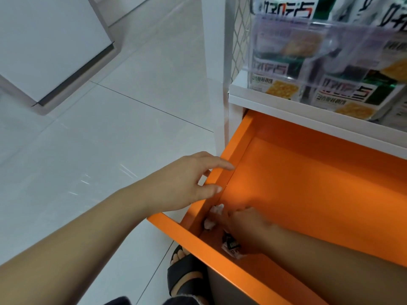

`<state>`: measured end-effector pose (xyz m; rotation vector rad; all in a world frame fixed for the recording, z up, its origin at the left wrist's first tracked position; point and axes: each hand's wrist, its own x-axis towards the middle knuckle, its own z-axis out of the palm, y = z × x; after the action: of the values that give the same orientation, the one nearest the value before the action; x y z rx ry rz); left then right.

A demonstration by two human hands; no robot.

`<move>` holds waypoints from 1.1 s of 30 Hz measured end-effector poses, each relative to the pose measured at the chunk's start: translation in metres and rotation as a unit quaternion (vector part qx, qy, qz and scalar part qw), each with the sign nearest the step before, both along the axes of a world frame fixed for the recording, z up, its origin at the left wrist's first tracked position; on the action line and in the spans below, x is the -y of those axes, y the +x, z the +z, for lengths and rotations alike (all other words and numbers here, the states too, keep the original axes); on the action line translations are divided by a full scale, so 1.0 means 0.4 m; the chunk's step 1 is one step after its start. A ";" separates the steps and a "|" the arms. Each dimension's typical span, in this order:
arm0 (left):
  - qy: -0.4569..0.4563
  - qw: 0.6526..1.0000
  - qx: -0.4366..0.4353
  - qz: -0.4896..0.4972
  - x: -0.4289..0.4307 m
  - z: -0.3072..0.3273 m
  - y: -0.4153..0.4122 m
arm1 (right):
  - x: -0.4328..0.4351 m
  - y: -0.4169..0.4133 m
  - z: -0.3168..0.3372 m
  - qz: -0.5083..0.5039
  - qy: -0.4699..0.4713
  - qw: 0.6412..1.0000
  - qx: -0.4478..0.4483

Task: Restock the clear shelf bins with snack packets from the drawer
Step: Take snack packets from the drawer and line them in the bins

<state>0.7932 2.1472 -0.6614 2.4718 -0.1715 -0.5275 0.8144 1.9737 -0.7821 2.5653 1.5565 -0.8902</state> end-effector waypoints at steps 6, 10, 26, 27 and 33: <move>-0.001 1.000 -0.002 -0.003 -0.002 -0.002 0.001 | 0.025 0.018 -0.045 -0.084 -0.023 0.985 -0.147; -0.004 1.000 0.001 -0.001 -0.002 -0.002 0.001 | 0.042 0.037 -0.049 -0.144 -0.048 0.969 -0.193; 0.024 0.999 -0.003 -0.023 -0.004 -0.002 0.012 | 0.110 0.054 0.004 -0.201 0.074 0.940 -0.264; 0.039 0.999 -0.009 -0.032 -0.001 0.003 0.015 | 0.124 0.054 0.036 -0.202 0.079 0.941 -0.261; 0.206 0.970 -0.041 -0.126 0.039 0.090 0.029 | 0.227 0.035 0.281 -0.231 0.099 0.950 -0.188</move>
<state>0.8046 2.1317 -0.6254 2.8412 -0.3806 -0.8452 0.8284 1.8827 -0.6695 3.1251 1.1610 -1.3986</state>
